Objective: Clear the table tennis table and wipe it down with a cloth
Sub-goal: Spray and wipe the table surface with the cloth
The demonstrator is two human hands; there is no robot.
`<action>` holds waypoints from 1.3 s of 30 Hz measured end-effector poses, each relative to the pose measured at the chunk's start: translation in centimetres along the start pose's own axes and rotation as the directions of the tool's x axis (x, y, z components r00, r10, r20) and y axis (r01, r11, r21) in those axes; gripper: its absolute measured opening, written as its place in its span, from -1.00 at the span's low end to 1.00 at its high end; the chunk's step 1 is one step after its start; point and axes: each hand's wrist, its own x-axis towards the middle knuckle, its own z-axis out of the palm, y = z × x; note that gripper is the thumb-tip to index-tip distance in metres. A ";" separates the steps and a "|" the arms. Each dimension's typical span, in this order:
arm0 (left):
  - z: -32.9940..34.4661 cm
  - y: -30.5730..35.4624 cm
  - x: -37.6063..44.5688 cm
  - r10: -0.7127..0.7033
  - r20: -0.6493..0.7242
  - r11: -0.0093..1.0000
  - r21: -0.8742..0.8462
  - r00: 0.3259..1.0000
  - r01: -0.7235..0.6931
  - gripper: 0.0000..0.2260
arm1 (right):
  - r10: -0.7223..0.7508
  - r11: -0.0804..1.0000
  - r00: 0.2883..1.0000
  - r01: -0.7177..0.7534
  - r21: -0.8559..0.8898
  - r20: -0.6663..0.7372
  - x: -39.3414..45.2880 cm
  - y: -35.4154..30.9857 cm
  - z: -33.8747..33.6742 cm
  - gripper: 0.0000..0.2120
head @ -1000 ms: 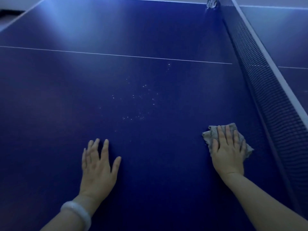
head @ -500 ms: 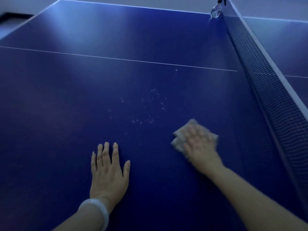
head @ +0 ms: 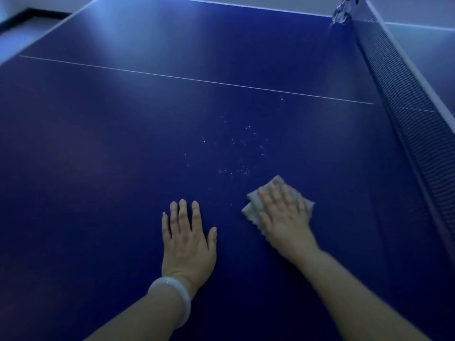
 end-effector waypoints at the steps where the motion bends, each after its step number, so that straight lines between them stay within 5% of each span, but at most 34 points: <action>1: 0.1 -0.1 0.0 -0.001 -0.001 1.000 -0.007 1.000 0.001 -0.32 | 0.050 0.997 0.998 -0.049 -0.056 0.027 0.5 2.0 -0.4 -0.41; 5: 0.1 -0.2 0.1 0.009 -0.008 0.999 -0.036 1.000 -0.009 -0.31 | 0.454 0.891 0.891 -0.454 0.002 0.030 -4.1 7.8 -0.2 -0.30; 7: 0.1 -0.1 0.1 0.018 -0.010 0.999 -0.046 1.000 -0.019 -0.31 | 0.517 0.856 0.854 -0.517 -0.011 0.051 -7.8 6.6 0.9 -0.22; 13: 0.0 -0.2 -0.1 0.025 0.013 0.999 -0.047 1.000 -0.024 -0.34 | 0.174 0.984 0.984 -0.172 0.048 -0.042 -8.5 -5.6 1.3 -0.43; 16: 0.0 -0.2 -0.1 0.034 0.022 0.999 -0.030 0.999 -0.034 -0.34 | 0.011 0.999 0.997 -0.009 0.031 -0.076 -3.1 -5.5 0.7 -0.46; 19: 0.1 -0.3 -0.1 0.035 0.017 0.998 -0.048 0.999 -0.034 -0.34 | 0.156 0.987 0.988 -0.156 0.045 0.004 0.0 -1.5 0.0 -0.46; 23: 0.2 -0.4 -0.2 0.037 0.003 0.997 -0.071 0.999 -0.036 -0.32 | 0.480 0.869 0.877 -0.475 0.137 -0.008 -2.0 -0.3 0.0 -0.45; 30: -0.6 -1.0 0.0 0.054 0.034 0.989 -0.138 0.998 -0.049 -0.30 | 0.272 0.961 0.960 -0.268 0.061 -0.067 -0.8 -3.2 0.7 -0.48; 34: -1.8 -2.8 3.5 0.022 -0.103 0.960 -0.275 0.994 -0.049 -0.41 | 0.200 0.980 0.978 -0.199 0.031 -0.057 0.6 -2.2 0.6 -0.44; 36: -2.4 -3.5 6.7 -0.060 -0.121 0.958 -0.284 0.991 0.024 -0.39 | 0.188 0.982 0.981 -0.187 0.028 -0.045 1.2 -2.1 0.5 -0.38; 39: -2.9 -3.0 11.1 -0.174 0.026 0.956 -0.236 0.984 0.176 -0.23 | 0.163 0.986 0.986 -0.162 0.027 -0.042 2.0 -1.5 0.2 -0.38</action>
